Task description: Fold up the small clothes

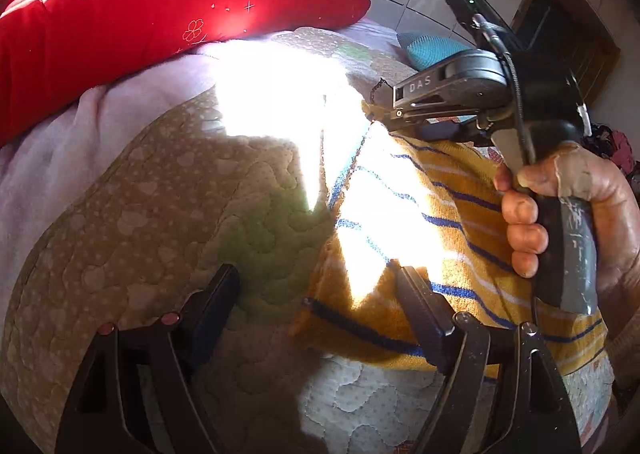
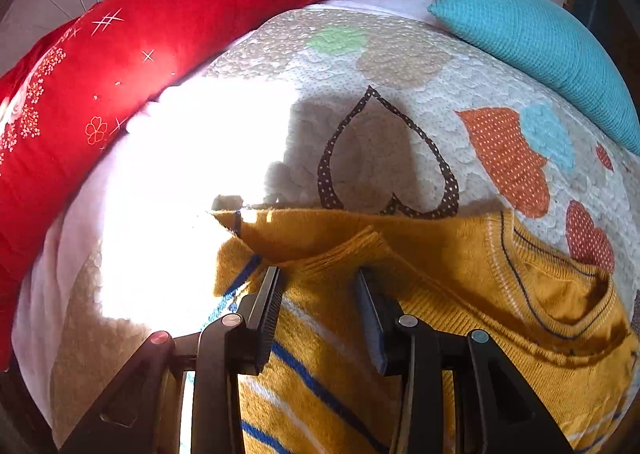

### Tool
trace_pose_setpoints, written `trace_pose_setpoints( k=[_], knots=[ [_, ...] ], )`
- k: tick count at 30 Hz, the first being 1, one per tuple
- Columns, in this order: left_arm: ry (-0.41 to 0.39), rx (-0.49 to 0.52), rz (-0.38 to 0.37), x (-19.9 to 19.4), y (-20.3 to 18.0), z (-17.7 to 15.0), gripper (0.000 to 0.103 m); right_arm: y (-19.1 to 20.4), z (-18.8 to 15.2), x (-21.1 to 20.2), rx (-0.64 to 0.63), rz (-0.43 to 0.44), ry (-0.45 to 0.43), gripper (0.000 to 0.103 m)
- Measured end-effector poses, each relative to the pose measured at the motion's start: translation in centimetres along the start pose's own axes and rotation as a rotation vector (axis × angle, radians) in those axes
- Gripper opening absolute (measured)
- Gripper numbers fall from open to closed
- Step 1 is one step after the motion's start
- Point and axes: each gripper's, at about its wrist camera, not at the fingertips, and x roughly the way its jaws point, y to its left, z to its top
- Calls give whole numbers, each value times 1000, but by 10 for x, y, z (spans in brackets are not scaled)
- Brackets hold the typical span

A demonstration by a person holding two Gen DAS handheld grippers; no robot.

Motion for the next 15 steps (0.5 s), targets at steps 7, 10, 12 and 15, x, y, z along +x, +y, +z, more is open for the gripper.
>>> trace_pose_setpoints(
  k=[7,10,12,15],
  knots=[
    [7,-5,-7,-2,2,0,80,-19,7,-37,101,60,-54,43],
    [8,-7,-4,-3,2,0,80,-41,-15,-81,99,86,-102,49],
    [9,-4,6,-5,1,-2,80,-62,-40,-110,92,68,-118,54],
    [2,0,21,-8,-1,-3,80,-110,-91,-145,121,26,-115,56]
  ],
)
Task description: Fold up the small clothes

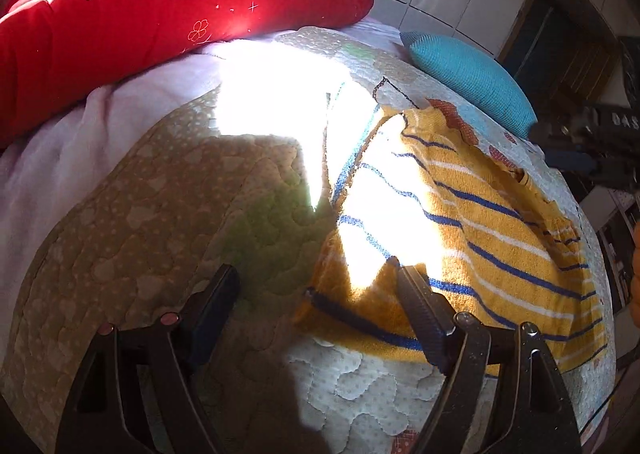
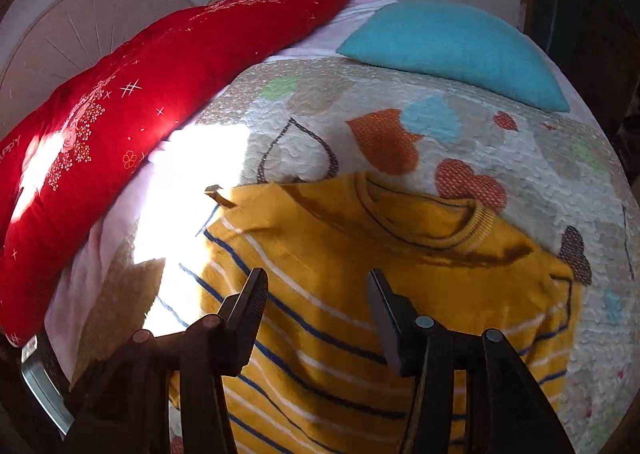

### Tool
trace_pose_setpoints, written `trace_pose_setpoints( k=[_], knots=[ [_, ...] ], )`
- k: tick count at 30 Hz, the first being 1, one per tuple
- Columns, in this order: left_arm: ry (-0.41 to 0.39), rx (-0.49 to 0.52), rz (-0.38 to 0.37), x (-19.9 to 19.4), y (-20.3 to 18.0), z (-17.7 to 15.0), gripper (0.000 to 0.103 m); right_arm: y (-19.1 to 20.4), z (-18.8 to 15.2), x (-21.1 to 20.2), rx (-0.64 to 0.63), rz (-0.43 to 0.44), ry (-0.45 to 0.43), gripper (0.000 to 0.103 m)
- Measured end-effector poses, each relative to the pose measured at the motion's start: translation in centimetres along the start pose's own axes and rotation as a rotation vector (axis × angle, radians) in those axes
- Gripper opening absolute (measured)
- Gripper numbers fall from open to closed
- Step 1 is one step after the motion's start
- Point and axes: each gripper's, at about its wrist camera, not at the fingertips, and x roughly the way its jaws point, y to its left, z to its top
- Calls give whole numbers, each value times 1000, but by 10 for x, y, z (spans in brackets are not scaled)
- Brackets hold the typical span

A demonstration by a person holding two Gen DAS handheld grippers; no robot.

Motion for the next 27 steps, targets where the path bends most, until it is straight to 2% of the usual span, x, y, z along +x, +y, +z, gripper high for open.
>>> trace_pose_setpoints(
  k=[4,8,9,10,11,12,13,16,18,20,22,27],
  knots=[
    [-11,-12,7,-5,1,-2,80,-77,-67,-38,109,-15,16,56],
    [-17,-33,22,-6,4,-2,80,-140,-135,-41,238,-5,69,55],
    [-16,-32,28,-5,4,-2,80,-155,-148,-39,277,-22,80,51],
    [-15,-29,34,-4,4,-2,80,-169,-158,-39,310,-28,76,36],
    [-16,-22,43,-4,3,-2,80,-180,-165,-41,330,-23,56,29],
    [-16,-15,52,-3,1,-3,80,-187,-168,-47,348,-21,39,29],
    [-17,-7,61,-2,0,-3,81,-186,-169,-53,358,-32,21,30],
    [-13,11,78,0,-3,-3,82,-170,-167,-72,329,-87,-30,45],
    [-13,13,81,0,-3,-3,82,-149,-163,-82,292,-94,-64,48],
    [-14,9,78,-1,-2,-3,82,-126,-159,-85,256,-89,-91,57],
    [-23,7,79,-5,-2,-3,82,-103,-157,-83,227,-76,-109,60],
    [-87,49,120,-24,-5,-2,82,-52,-153,-58,156,-39,-96,60]
  ],
)
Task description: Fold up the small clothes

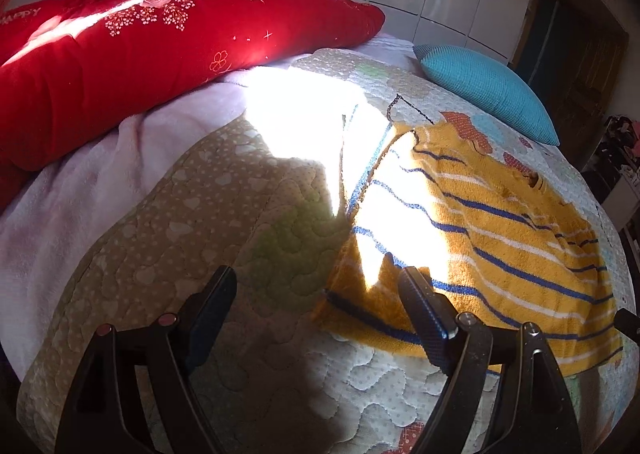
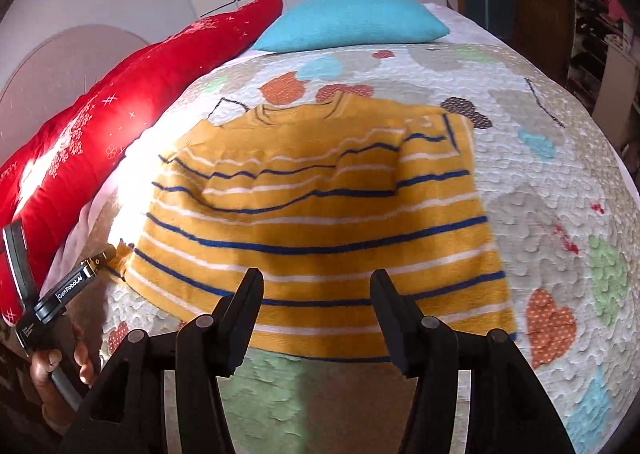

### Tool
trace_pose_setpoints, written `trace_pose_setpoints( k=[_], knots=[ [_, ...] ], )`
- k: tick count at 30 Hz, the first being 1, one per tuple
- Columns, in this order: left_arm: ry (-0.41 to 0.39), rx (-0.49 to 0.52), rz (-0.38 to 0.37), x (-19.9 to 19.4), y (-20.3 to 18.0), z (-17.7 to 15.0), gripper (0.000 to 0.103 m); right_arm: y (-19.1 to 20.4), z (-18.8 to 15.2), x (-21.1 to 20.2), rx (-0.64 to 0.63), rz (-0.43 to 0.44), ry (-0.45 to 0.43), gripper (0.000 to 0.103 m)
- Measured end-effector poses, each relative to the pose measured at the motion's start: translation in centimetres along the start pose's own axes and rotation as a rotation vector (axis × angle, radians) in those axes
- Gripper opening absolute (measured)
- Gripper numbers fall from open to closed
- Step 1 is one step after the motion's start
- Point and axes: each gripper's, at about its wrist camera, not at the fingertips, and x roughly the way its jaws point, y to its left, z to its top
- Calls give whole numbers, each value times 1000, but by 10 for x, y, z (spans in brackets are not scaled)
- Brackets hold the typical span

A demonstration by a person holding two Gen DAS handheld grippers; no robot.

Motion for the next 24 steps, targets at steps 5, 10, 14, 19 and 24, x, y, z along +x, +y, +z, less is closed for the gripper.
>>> trace_pose_setpoints(
  k=[5,10,14,19,24],
  knots=[
    [-58,40,36,-15,0,3,82,38,-7,18,-40,34,11,61],
    [-47,48,30,-14,0,3,82,55,-16,29,-47,51,32,62],
    [-19,38,-2,-11,1,2,82,59,-23,33,-54,44,41,63],
    [35,8,-66,-4,3,1,82,62,-30,32,-78,26,35,65],
    [77,-17,-98,3,1,-1,82,64,-36,32,-108,13,33,66]
  ],
)
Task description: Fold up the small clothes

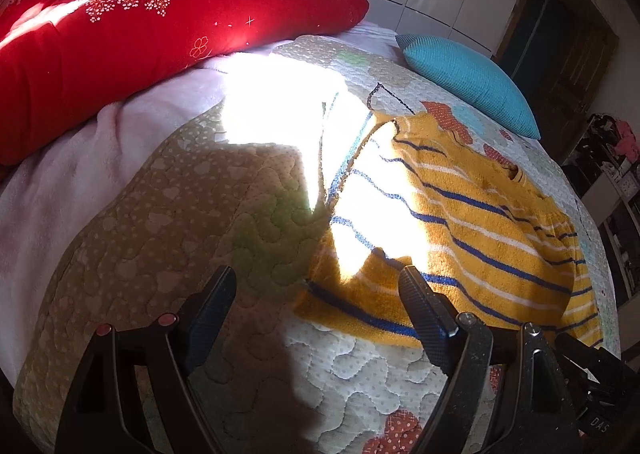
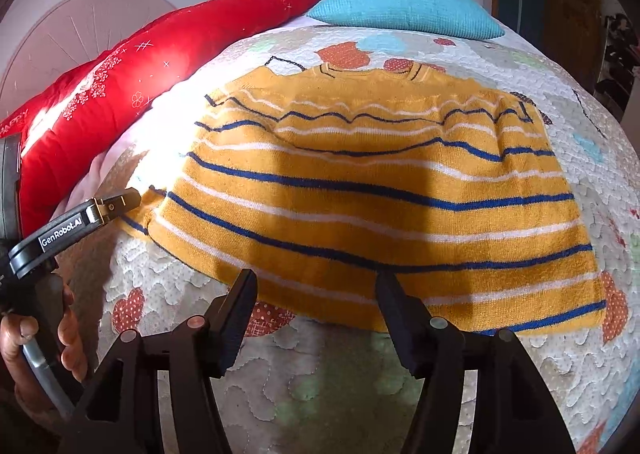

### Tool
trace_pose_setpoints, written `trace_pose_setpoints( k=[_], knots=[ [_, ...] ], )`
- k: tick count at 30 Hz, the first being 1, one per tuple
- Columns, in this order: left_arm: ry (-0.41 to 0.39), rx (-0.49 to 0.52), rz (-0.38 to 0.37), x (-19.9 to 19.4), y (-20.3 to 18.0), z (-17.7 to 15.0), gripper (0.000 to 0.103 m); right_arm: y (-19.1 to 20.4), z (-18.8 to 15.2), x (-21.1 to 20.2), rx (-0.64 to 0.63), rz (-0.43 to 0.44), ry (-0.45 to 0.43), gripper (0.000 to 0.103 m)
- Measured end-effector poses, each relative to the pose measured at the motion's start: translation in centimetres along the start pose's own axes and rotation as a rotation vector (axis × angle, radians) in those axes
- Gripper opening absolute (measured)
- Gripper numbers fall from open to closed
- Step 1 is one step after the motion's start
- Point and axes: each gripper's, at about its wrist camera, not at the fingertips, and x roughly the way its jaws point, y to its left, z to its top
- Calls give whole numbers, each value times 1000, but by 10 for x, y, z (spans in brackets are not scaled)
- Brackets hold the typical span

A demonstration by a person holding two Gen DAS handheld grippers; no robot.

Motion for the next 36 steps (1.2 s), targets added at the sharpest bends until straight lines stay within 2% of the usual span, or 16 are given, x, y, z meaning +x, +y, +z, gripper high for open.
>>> trace_pose_setpoints(
  k=[17,24,31,36],
  knots=[
    [9,-19,-8,-2,3,-2,82,13,-5,-10,-50,-6,-34,69],
    [8,-33,-7,-3,6,-2,82,38,-6,-12,-129,-6,-45,69],
    [-6,-58,-2,-8,15,-1,82,68,-2,5,-214,8,-22,69],
    [-27,-77,28,-12,27,1,82,98,3,21,-295,3,-22,69]
  ],
)
